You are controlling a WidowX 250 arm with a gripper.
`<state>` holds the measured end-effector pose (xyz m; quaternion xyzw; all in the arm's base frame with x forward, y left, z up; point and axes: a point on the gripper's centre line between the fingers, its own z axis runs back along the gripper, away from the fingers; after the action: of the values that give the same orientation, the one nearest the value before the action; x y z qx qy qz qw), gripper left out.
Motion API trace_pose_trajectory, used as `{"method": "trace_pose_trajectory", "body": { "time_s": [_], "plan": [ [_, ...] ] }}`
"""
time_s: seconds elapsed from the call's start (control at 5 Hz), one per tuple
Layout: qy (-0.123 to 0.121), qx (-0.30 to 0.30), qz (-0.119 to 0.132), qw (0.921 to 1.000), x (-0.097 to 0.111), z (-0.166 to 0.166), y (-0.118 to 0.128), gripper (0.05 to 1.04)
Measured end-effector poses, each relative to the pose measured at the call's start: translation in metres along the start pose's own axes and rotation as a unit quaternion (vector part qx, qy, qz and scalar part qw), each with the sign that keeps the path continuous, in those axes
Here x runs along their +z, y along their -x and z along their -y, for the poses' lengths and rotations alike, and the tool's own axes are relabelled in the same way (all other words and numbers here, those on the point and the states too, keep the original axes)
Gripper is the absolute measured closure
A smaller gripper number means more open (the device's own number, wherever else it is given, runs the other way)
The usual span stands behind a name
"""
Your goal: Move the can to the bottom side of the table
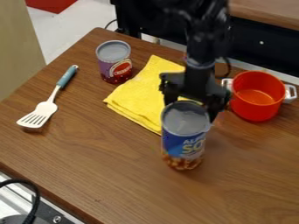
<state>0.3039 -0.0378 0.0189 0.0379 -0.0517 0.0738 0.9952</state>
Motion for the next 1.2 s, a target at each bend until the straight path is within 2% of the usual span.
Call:
{"method": "trace_pose_trajectory", "body": {
  "time_s": [0.6, 1.0, 1.2],
  "plan": [
    [0.004, -0.065, 0.011, 0.9978, 0.006, 0.001, 0.058, 0.084],
    [0.01, -0.051, 0.027, 0.9983, 0.006, 0.002, 0.059, 0.085],
    [0.026, -0.028, 0.067, 0.997, 0.016, 0.006, 0.048, 0.084]
  ]
}}
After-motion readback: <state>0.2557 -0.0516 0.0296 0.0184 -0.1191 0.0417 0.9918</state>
